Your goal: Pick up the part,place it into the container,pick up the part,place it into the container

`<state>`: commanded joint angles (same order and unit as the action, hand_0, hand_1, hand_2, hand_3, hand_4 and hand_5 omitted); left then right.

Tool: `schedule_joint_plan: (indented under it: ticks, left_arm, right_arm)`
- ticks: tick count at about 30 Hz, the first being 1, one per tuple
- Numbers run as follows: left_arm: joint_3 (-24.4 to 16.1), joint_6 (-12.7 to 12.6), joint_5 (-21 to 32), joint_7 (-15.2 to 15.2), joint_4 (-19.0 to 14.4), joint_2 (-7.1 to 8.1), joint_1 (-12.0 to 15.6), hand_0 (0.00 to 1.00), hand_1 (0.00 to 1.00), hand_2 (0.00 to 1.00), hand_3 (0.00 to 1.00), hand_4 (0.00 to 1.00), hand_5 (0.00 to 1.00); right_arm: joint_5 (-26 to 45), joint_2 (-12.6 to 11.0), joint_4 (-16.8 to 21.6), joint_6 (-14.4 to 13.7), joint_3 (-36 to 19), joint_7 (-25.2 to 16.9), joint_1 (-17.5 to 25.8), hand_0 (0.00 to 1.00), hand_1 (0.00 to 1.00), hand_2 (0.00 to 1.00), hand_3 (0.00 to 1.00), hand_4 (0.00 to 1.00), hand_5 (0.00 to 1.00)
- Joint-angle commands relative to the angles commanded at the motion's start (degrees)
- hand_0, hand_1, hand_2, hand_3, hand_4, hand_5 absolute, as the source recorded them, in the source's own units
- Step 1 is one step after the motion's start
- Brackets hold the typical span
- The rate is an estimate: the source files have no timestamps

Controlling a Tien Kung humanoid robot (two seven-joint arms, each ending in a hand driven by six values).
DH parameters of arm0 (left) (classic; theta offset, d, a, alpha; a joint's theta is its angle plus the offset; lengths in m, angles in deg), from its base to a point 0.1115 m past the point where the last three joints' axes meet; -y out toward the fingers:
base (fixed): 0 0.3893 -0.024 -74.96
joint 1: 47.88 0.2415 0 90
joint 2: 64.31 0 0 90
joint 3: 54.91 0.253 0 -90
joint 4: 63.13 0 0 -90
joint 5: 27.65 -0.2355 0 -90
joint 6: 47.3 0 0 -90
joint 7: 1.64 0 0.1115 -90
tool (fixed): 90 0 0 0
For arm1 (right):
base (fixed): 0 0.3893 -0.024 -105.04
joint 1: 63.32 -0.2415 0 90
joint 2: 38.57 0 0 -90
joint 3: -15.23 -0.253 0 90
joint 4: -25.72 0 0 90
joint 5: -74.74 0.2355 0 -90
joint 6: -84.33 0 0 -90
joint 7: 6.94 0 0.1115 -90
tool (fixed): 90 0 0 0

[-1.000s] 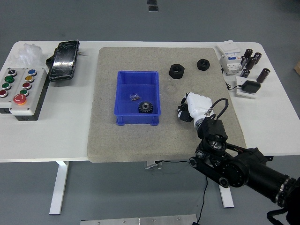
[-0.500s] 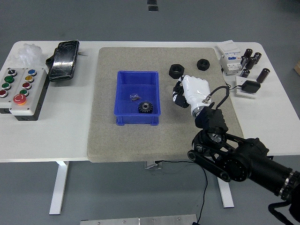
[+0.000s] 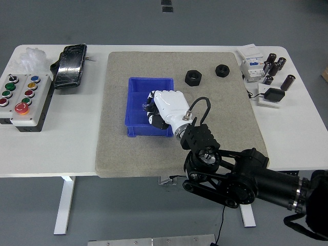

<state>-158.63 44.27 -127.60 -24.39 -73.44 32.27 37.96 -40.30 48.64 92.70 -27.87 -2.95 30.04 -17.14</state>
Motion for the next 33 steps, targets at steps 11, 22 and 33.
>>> schedule_joint_plan:
  ticks: [11,22,33]
  left_arm:
    - [0.1,-0.1,0.0,0.4,0.0,-0.07,0.0,0.703,0.718,0.719,0.848,0.932,0.57]
    - [-0.2,-0.2,-0.2,0.5,0.0,-0.36,0.3,0.703,0.718,0.719,0.846,0.932,0.573]
    - [-0.3,-0.2,-0.2,0.8,0.0,-0.73,0.9,0.701,0.718,0.717,0.847,0.929,0.574]
  right_arm:
    - [1.1,-1.1,0.1,-5.6,-6.4,-0.6,2.8,0.583,0.834,0.86,0.889,0.746,0.379]
    - [22.7,-3.3,-5.0,-13.0,-23.3,-20.6,14.6,0.53,0.708,0.719,0.701,0.728,0.376]
    - [46.9,-6.8,7.7,-8.4,-43.6,-44.8,30.7,0.726,0.721,0.721,0.672,0.773,0.504]
